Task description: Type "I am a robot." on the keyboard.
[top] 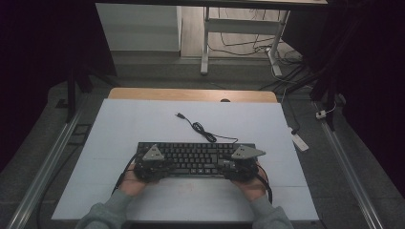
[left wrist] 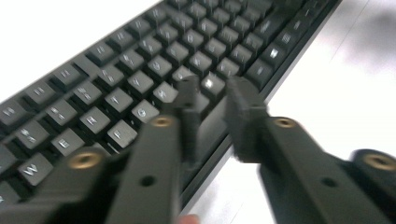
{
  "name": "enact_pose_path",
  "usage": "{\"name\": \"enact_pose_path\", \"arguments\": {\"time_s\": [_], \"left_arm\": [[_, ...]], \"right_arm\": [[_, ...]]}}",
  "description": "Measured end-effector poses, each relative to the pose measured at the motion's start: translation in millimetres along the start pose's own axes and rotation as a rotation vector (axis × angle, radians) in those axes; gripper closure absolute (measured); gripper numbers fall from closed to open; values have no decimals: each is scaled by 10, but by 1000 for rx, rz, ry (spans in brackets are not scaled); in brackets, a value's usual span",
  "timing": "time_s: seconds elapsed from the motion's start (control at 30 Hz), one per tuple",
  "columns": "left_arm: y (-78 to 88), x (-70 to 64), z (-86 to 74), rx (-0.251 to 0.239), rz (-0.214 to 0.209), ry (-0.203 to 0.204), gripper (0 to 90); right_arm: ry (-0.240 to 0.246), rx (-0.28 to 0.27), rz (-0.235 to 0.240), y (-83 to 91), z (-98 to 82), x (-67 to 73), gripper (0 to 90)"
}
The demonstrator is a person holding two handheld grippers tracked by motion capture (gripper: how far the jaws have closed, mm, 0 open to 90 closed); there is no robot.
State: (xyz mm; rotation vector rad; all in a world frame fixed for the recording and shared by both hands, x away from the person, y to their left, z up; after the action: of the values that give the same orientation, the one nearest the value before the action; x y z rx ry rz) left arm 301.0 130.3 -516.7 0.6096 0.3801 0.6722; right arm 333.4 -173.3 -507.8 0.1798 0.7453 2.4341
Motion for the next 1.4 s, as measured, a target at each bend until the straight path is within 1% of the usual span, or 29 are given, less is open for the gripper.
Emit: {"name": "enact_pose_path", "arguments": {"time_s": [0.07,0.13,0.23,0.37,0.47,0.6,0.87,1.1,1.3,1.4], "left_arm": [[55,6,19,-26,6,8,591],[110,31,35,-51,13,19,532],[150,77,36,-49,15,32,455],[200,131,31,-53,26,51,402],[225,152,35,-51,34,55,378],[237,170,37,-50,38,59,360],[237,185,37,-49,41,62,356],[206,247,38,-52,61,75,357],[179,347,30,-51,97,107,372],[161,389,20,-42,131,117,384]], "right_arm": [[1,-1,0,2,2,3,481],[0,-1,1,2,2,4,482],[-2,2,3,-8,-3,6,481],[0,1,1,-1,-1,2,481],[0,1,-2,4,-1,-1,481],[2,0,1,-1,0,3,481],[1,2,-3,1,-1,-1,481],[0,1,1,-8,-1,8,481],[1,6,2,-18,-3,10,481],[-1,6,2,-21,-5,11,480]]}}
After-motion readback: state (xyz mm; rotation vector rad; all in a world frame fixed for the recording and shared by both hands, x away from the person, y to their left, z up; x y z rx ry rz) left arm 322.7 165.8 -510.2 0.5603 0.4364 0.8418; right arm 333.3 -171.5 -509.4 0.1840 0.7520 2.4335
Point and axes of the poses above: each handheld gripper's, and its own axes: y roughly backward along the jaws, z roughly out of its top, x roughly to its left, the point moved 2 cm from there along -y, roughly forward along the jaws, and after that the axes turned 2 degrees about y, right-handed, at the moved point
